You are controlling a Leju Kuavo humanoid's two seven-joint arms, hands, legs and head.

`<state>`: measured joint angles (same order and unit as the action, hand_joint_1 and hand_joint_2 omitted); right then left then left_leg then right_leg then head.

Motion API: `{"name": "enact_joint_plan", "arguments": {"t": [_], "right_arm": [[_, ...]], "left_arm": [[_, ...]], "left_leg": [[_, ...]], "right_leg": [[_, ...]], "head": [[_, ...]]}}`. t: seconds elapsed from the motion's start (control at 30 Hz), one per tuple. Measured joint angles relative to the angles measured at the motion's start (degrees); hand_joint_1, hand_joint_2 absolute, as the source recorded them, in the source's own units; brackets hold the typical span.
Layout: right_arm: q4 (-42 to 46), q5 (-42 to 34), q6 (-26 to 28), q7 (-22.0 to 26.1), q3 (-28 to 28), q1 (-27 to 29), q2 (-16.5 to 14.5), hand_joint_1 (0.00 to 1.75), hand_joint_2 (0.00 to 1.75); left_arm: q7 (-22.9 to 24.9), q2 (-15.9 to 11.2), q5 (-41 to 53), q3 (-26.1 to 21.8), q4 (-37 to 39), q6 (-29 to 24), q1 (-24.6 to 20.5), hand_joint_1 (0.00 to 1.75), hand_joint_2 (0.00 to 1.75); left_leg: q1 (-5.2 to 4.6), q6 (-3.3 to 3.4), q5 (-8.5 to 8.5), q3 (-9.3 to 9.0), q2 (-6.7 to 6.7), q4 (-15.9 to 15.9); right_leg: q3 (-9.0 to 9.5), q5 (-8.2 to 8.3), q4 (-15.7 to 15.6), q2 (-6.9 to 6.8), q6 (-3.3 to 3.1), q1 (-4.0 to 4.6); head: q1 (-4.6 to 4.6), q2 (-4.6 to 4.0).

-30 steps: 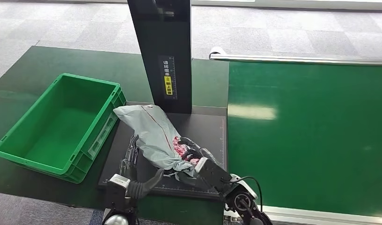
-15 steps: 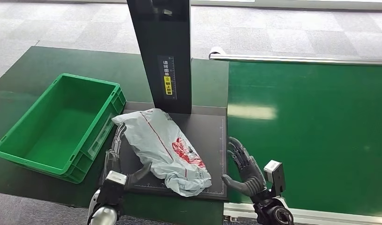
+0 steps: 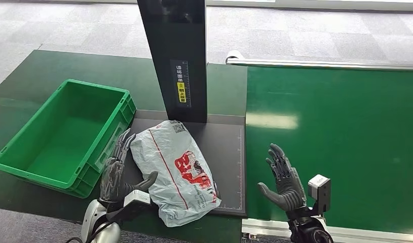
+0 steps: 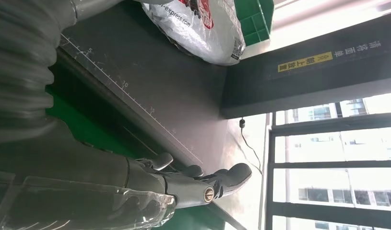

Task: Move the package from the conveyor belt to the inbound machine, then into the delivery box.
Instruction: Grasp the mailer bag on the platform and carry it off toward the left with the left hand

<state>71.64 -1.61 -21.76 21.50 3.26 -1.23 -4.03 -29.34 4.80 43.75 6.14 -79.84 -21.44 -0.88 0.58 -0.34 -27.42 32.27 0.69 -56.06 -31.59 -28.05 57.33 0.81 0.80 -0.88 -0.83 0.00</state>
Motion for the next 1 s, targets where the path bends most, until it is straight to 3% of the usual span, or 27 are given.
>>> {"name": "enact_joint_plan", "arguments": {"t": [0.43,0.57,0.73,1.0], "right_arm": [[0.7,0.1,0.0,-0.1,1.9,-0.1,-0.9,0.00,1.75],[0.9,0.0,0.0,0.1,2.2,-0.5,-1.0,0.00,1.75],[0.9,0.0,0.0,0.4,2.3,-0.9,-1.0,0.00,1.75],[0.6,1.0,1.0,1.2,2.0,-2.1,-1.0,0.00,1.75]], "left_arm": [[1.2,-1.2,4.7,0.9,0.1,0.5,-0.3,0.00,1.75],[3.9,-1.8,12.4,4.1,2.7,1.2,-1.5,0.00,1.75],[10.9,-2.7,26.2,9.9,8.6,-2.2,-4.0,0.00,1.75],[11.1,-3.5,24.8,15.6,16.1,1.0,-9.7,0.00,1.75]], "left_leg": [[0.00,0.00,0.00,0.00,0.00,0.0],[0.00,0.00,0.00,0.00,0.00,0.0],[-0.01,0.00,0.00,0.00,0.00,0.0],[0.00,0.00,0.01,-0.07,0.05,0.0]], "right_leg": [[-0.01,0.00,0.0,0.00,0.00,0.00],[0.00,0.00,0.0,0.00,0.00,-0.01],[0.00,0.00,0.0,0.00,0.00,-0.01],[0.13,0.00,0.0,-0.04,0.00,0.00]], "head": [[-0.01,0.00],[0.01,0.00],[-0.01,0.00],[0.00,0.00]]}}
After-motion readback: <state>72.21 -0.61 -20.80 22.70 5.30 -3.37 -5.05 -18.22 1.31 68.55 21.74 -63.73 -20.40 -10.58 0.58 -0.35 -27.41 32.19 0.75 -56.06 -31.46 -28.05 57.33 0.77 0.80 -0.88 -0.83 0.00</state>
